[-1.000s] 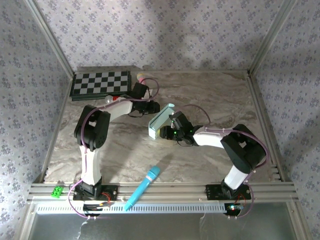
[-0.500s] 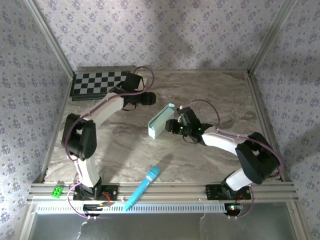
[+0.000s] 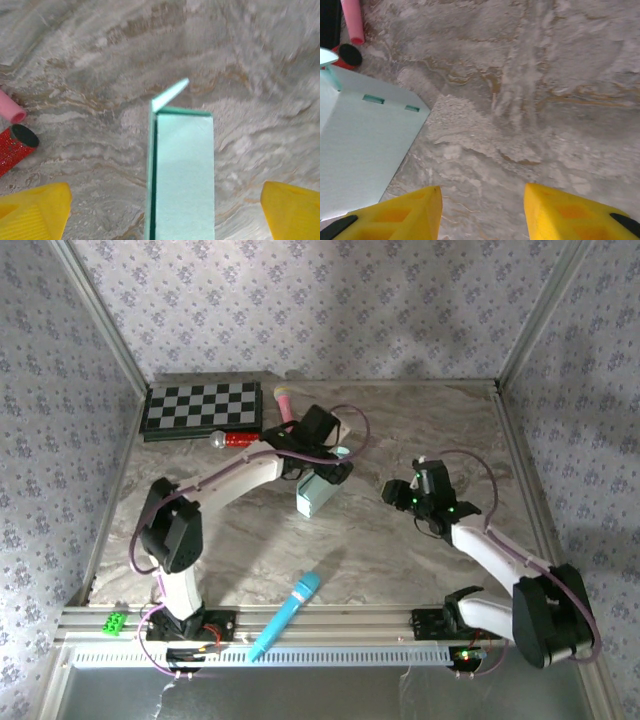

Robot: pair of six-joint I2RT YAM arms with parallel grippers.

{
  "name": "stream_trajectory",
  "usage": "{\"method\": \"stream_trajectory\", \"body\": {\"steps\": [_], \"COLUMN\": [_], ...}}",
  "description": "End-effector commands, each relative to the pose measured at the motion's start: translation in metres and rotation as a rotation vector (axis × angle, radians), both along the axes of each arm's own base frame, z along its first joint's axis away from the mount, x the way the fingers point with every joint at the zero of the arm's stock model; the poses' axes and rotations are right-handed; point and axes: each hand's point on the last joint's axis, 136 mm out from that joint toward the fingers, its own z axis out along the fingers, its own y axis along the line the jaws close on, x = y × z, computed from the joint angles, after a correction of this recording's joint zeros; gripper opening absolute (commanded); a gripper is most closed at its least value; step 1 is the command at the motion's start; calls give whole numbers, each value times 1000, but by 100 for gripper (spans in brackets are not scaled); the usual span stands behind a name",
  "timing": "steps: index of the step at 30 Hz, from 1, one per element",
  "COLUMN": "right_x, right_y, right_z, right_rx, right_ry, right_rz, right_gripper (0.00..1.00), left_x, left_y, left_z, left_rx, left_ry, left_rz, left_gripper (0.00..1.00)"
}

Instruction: Fold the paper box

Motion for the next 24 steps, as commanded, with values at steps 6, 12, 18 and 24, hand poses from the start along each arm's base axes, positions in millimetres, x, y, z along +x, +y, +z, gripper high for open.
{"method": "stream_trajectory", "body": {"steps": [6, 12, 18, 24], "right_x": [-15, -16, -17, -20], "right_y": [-17, -21, -24, -28], "right_z": [-6, -9, -8, -8], "right_rx": [-1, 5, 7, 9], "right_ry": [21, 26, 25, 30], "right_rz": [-5, -17, -27, -36], "right_gripper": [49, 49, 49, 49], "left_x": [-7, -17, -17, -19], "left_y": [7, 5, 8, 5], "left_z": [-26, -37, -41, -44], "left_rx": [257, 279, 302, 299], "left_ry": [8, 52, 60, 79], "left_rz": [-79, -114, -122, -164], "left_gripper": [98, 84, 64, 48]}}
